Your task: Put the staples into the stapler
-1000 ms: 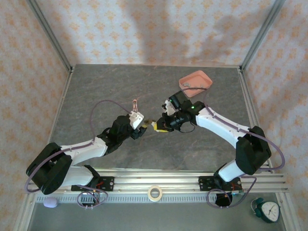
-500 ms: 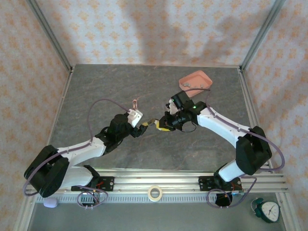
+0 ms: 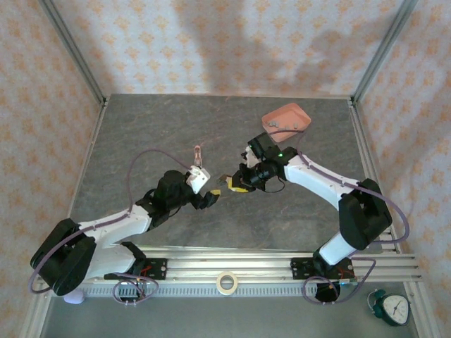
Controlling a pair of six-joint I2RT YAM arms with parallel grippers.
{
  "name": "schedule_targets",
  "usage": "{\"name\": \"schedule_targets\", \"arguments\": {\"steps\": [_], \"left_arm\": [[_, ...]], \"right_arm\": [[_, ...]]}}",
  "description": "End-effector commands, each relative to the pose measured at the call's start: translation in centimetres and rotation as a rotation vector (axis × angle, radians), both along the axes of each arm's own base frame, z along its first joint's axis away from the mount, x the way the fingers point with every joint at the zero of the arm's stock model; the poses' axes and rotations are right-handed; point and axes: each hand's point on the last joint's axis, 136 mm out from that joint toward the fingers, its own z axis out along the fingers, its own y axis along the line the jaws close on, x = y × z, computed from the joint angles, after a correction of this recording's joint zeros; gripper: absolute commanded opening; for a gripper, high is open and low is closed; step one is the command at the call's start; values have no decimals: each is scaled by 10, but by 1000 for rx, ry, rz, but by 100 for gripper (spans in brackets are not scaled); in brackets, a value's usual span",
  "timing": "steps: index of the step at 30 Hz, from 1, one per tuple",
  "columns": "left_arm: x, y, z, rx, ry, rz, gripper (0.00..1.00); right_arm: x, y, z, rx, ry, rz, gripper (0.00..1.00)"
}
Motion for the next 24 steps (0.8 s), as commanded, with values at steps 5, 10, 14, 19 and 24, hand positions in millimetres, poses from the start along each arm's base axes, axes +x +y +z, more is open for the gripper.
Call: {"name": "schedule_targets", "arguments": {"steps": [5, 10, 14, 19, 24], "left_arm": [[13, -25, 20, 50, -130, -140, 75], [21, -32, 13, 118, -141, -190, 74], [19, -39, 6, 152, -134, -256, 69], [17, -42, -3, 205, -120, -310, 62], [18, -44, -1, 203, -111, -320, 49]], "right_arm": [[-6, 4, 21, 53, -43, 71, 0], [-12, 4, 22, 71, -41, 97, 0], [-15, 4, 25, 86, -47, 113, 0], [-20, 5, 31, 108, -59, 141, 0], [-22, 3, 33, 102, -65, 157, 0]]}}
